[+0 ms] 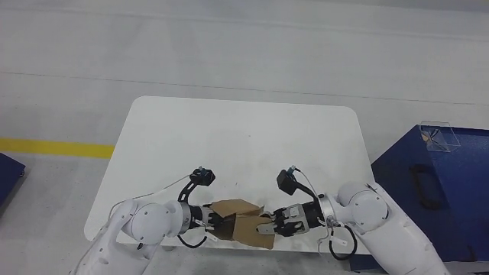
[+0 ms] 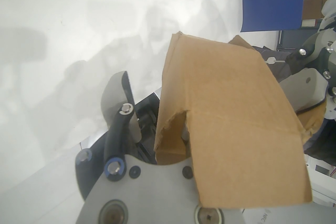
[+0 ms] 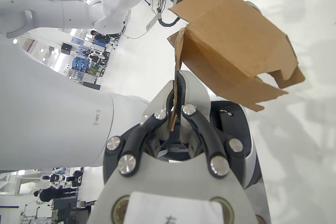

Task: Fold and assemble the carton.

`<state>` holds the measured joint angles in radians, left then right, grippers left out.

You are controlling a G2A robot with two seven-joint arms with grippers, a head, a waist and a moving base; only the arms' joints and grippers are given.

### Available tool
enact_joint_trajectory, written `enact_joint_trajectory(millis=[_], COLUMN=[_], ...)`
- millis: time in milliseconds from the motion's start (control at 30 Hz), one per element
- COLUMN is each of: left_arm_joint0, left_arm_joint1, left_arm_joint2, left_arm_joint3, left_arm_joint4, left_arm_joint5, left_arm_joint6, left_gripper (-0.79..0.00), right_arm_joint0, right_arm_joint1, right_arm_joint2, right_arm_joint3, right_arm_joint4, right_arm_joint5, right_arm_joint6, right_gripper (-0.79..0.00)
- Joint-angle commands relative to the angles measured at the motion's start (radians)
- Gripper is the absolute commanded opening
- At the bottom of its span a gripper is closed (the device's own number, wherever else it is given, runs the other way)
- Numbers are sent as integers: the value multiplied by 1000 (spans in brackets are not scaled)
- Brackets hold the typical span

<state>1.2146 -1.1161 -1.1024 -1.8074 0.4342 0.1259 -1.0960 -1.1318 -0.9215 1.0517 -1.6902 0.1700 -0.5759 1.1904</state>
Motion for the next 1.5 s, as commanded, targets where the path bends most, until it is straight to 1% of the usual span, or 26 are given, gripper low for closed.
enact_joint_trajectory(millis=[0,167,200,233,267,333,400,467,533,833,867,933,967,1033,1067,1133,1167,1200,1267,1333,1367,1467], left_arm_joint0=[-1,1,1,3,4,5,4,-3,-13,-15,-15,-10,-7,-27,-47,-68,-73,-99,-127,-150,-168,-190], left_arm_joint1=[1,3,5,6,7,9,9,8,6,5,5,4,1,-3,-6,-15,-23,-32,-43,-53,-59,-68], left_arm_joint2=[-2,-28,-34,-40,-47,-61,-79,-92,-109,-110,-110,-109,-115,-121,-122,-114,-105,-81,-43,-13,5,36], left_arm_joint3=[1,2,2,2,1,5,18,32,63,68,68,71,82,134,166,211,253,292,347,388,417,450], left_arm_joint4=[-11,-91,-95,-101,-113,-133,-166,-217,-286,-300,-300,-312,-385,-504,-541,-601,-691,-749,-794,-855,-872,-880], left_arm_joint5=[-5,-29,-29,-26,-20,-4,36,65,113,120,120,124,150,207,238,269,300,305,291,273,247,168], left_arm_joint6=[0,-4,-6,-6,-5,-7,-1,-2,4,2,2,8,5,-38,-39,8,2,-16,-16,-55,-65,-51], left_gripper=[-785,-785,-785,-785,-785,-785,-785,-785,-785,-785,-785,-785,-785,-785,-785,-785,-785,-785,-785,-785,-785,-785], right_arm_joint0=[3,17,21,24,26,26,26,27,27,27,26,18,1,-34,-53,-89,-108,-138,-182,-206,-217,-227], right_arm_joint1=[-1,-5,-6,-6,-7,-8,-7,-6,-6,-6,-6,-3,1,9,14,22,26,30,34,35,36,34], right_arm_joint2=[-2,-18,-22,-23,-22,-18,-12,-6,-6,-6,-1,17,44,100,132,186,217,245,269,278,281,272], right_arm_joint3=[4,23,26,28,30,34,45,49,49,49,49,31,14,-3,-8,-14,-20,-42,-72,-82,-83,-77], right_arm_joint4=[3,5,0,-11,-22,-37,-32,-27,-27,-27,-51,-150,-197,-223,-229,-248,-275,-320,-371,-390,-403,-436], right_arm_joint5=[0,15,18,24,32,42,40,39,39,39,48,75,89,97,100,118,143,173,200,209,217,239], right_arm_joint6=[-5,-20,-22,-28,-42,-72,-82,-88,-88,-88,-105,-164,-221,-290,-318,-369,-404,-447,-488,-497,-500,-509], right_gripper=[-785,-785,-631,-416,0,0,0,0,0,0,0,0,0,0,0,0,0,0,0,0,0,0])
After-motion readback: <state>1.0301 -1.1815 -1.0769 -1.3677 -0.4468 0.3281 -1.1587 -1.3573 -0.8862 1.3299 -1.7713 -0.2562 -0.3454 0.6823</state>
